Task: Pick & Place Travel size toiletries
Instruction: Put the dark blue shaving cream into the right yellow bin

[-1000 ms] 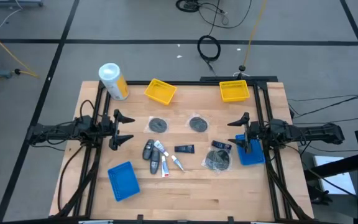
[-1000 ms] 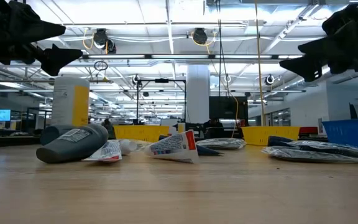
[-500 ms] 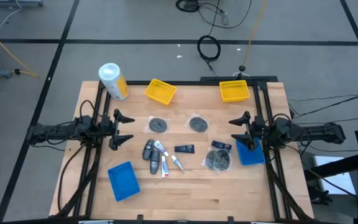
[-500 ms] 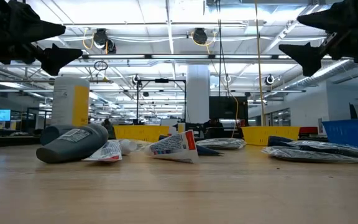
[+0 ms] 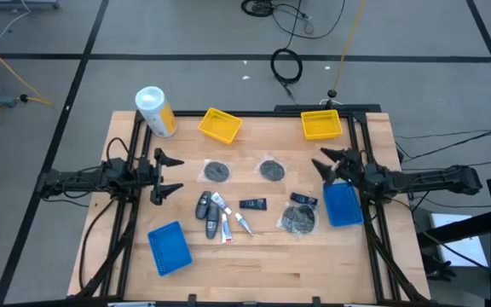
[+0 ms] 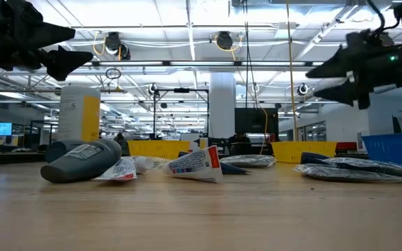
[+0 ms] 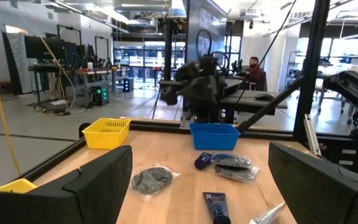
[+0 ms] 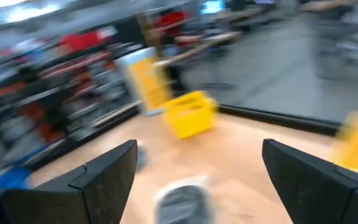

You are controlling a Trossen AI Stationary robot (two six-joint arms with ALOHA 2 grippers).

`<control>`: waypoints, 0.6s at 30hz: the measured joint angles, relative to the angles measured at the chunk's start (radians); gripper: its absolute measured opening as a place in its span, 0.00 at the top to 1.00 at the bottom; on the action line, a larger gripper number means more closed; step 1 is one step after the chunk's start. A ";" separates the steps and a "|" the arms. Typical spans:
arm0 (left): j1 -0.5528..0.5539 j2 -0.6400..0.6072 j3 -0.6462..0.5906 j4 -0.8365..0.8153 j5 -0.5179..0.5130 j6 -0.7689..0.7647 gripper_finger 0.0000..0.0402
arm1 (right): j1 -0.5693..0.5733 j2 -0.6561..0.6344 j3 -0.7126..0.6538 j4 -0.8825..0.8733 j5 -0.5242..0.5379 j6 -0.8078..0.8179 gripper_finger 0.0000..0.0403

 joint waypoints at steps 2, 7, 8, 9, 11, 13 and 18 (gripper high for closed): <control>0.000 0.000 0.000 0.007 0.000 0.010 0.09 | -0.001 0.019 0.000 -0.040 0.052 0.049 0.16; 0.000 0.000 0.000 0.005 0.000 0.078 0.09 | -0.018 0.066 0.000 -0.133 0.060 0.197 0.16; 0.000 0.000 0.000 0.005 0.000 0.079 0.09 | -0.024 0.075 0.000 -0.144 0.058 0.222 0.17; 0.000 0.000 0.000 0.005 0.000 0.080 0.09 | -0.030 0.086 0.000 -0.152 0.064 0.240 0.17; 0.000 0.000 0.000 0.005 0.000 0.080 0.09 | -0.039 0.108 0.000 -0.152 0.046 0.218 0.17; 0.000 0.000 0.000 0.005 0.000 0.078 0.09 | -0.046 0.121 0.000 -0.131 -0.030 0.151 0.17; 0.000 0.000 0.000 0.005 0.001 0.071 0.09 | -0.025 0.166 0.000 0.076 -0.325 -0.138 0.33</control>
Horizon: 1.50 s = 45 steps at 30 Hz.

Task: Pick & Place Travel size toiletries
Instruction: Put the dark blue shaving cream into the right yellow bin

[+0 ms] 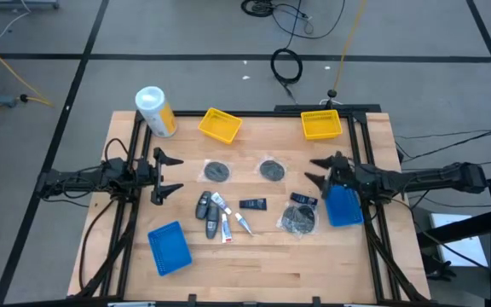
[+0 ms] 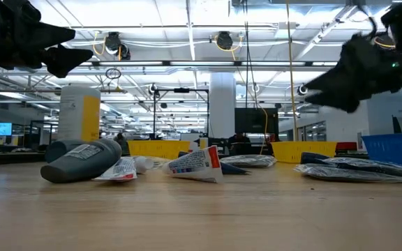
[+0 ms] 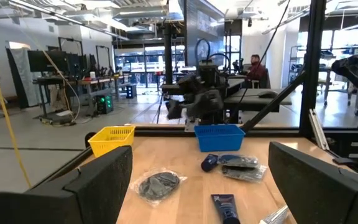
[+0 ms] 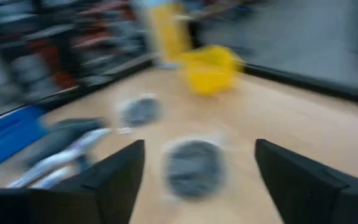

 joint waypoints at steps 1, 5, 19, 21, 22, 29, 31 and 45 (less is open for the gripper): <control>0.000 0.000 0.000 0.000 0.002 0.000 0.09 | 0.010 0.013 0.000 0.040 -0.048 -0.051 0.39; 0.000 0.000 0.000 0.000 0.081 -0.018 0.09 | 0.039 0.072 0.000 0.129 -0.156 -0.177 0.69; -0.001 0.005 0.000 0.131 0.110 -0.097 0.09 | 0.129 0.340 0.031 0.392 -0.330 -0.137 0.94; -0.006 0.028 0.001 0.126 0.062 -0.083 0.13 | 0.147 0.368 0.039 0.425 -0.273 -0.170 0.96; -0.013 0.049 0.001 0.120 0.031 -0.067 0.17 | 0.154 0.378 0.042 0.437 -0.253 -0.185 0.96; -0.051 0.242 0.028 0.100 -0.083 0.033 0.85 | 0.164 0.382 0.043 0.456 -0.250 -0.257 1.00; -0.051 0.282 0.054 0.102 -0.089 0.041 0.95 | 0.164 0.382 0.043 0.459 -0.250 -0.272 0.99; -0.062 0.426 0.086 0.314 -0.089 0.078 0.86 | 0.173 0.387 0.069 0.397 -0.163 -0.250 0.90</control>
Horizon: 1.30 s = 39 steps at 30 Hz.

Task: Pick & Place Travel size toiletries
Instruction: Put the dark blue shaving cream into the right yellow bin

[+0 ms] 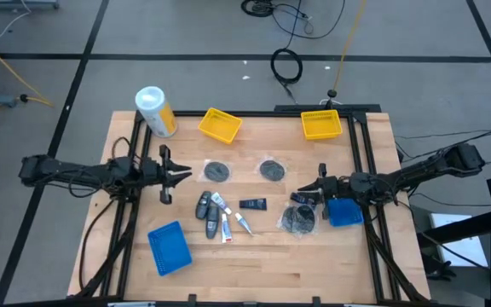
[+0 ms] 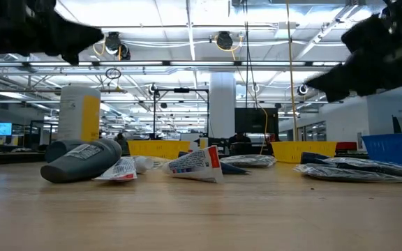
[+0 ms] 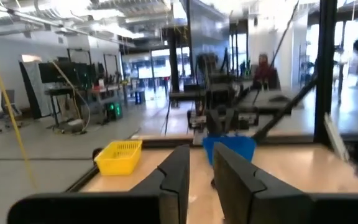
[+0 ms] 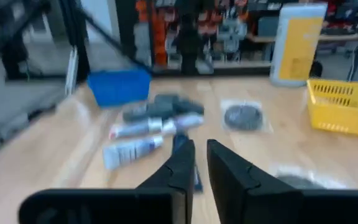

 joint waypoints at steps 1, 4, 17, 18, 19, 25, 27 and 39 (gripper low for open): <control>-0.009 0.007 0.000 -0.036 -0.021 0.014 0.90 | 0.011 0.001 0.022 -0.093 0.039 -0.004 0.91; -0.044 0.030 0.000 -0.157 -0.137 0.032 0.98 | 0.044 0.015 0.139 -0.345 0.186 0.002 0.98; -0.094 0.091 -0.001 -0.235 -0.350 -0.060 0.96 | 0.068 0.132 0.445 -0.820 0.188 0.053 0.87; -0.095 0.091 -0.001 -0.235 -0.350 -0.064 0.96 | 0.068 0.142 0.460 -0.845 0.175 0.062 0.84; -0.095 0.091 -0.001 -0.236 -0.350 -0.072 0.96 | 0.067 0.151 0.469 -0.872 0.167 0.076 0.81; -0.095 0.091 -0.001 -0.236 -0.350 -0.106 0.96 | 0.024 0.233 0.482 -0.910 0.167 0.151 0.55; -0.095 0.091 -0.001 -0.236 -0.350 -0.110 0.96 | 0.016 0.283 0.481 -0.913 0.166 0.154 0.46; -0.094 0.091 -0.001 -0.239 -0.350 -0.142 0.96 | -0.037 0.427 0.482 -0.902 0.118 0.206 0.31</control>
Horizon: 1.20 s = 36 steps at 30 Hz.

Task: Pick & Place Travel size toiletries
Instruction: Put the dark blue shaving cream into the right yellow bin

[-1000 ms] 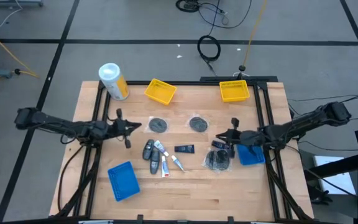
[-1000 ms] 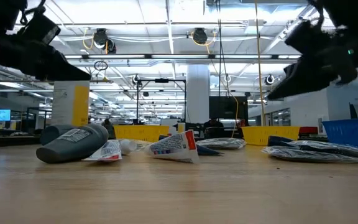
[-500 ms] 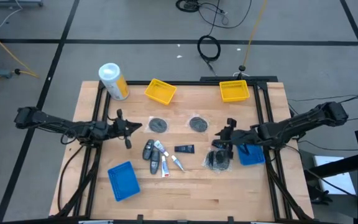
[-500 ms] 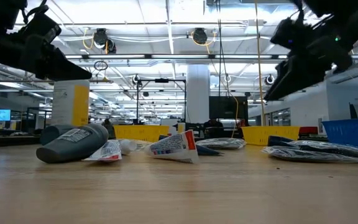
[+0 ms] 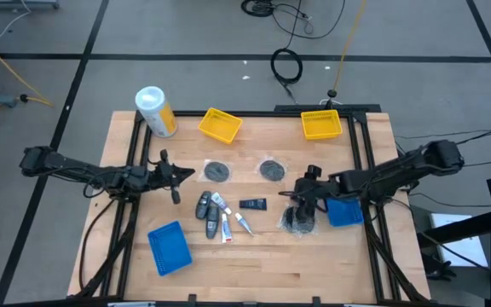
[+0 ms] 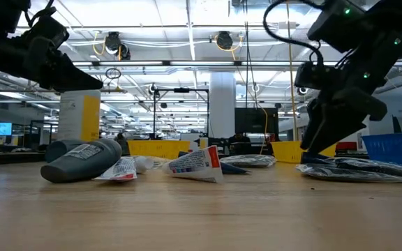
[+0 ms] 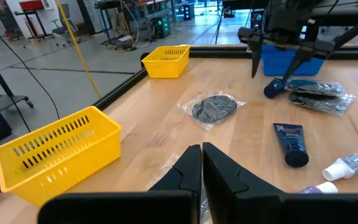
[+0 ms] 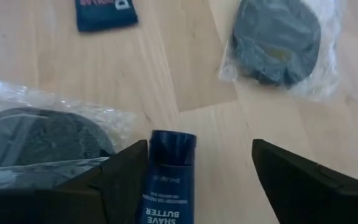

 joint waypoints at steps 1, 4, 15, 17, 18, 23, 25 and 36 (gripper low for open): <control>0.000 0.000 0.000 0.000 0.000 0.000 0.96 | -0.009 0.006 0.000 0.000 -0.005 0.003 0.32; 0.000 0.000 0.000 -0.001 0.000 -0.004 0.96 | -0.023 0.026 0.000 -0.001 -0.026 0.001 0.35; 0.000 0.000 0.000 -0.002 0.000 -0.015 0.96 | -0.035 0.082 0.001 -0.011 -0.055 0.047 0.48; 0.000 0.000 0.000 -0.002 0.000 -0.015 0.96 | -0.035 0.081 0.001 -0.022 -0.054 0.063 0.53; 0.000 0.000 0.000 -0.002 0.000 -0.015 0.96 | -0.035 0.081 0.001 -0.026 -0.054 0.067 0.55; 0.000 0.000 0.000 -0.002 0.000 -0.016 0.96 | -0.035 0.081 0.001 -0.008 -0.052 0.072 0.67; 0.000 0.000 0.000 -0.002 0.000 -0.018 0.96 | -0.035 0.082 -0.002 0.046 -0.051 0.058 0.70; 0.000 0.000 0.000 -0.002 0.000 -0.018 0.96 | -0.035 0.082 -0.142 0.690 -0.053 -0.081 0.65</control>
